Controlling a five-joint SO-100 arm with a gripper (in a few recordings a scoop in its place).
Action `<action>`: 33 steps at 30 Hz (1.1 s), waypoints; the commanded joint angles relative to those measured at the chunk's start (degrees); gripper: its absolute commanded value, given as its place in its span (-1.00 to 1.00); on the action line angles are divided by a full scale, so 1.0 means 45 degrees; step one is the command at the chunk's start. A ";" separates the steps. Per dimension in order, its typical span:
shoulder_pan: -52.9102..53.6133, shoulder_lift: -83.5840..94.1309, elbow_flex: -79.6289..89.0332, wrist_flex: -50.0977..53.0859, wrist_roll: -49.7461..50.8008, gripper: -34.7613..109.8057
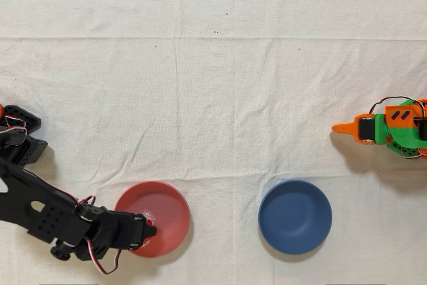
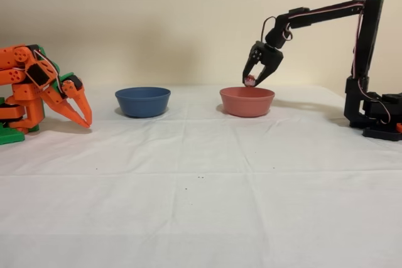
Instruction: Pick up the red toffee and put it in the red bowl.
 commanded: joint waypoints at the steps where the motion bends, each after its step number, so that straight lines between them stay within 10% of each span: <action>1: 0.0176 0.0078 -0.0020 -0.0195 -0.0234 -0.43; 33: 0.0059 -0.0605 -0.0156 0.0117 -0.1172 -0.08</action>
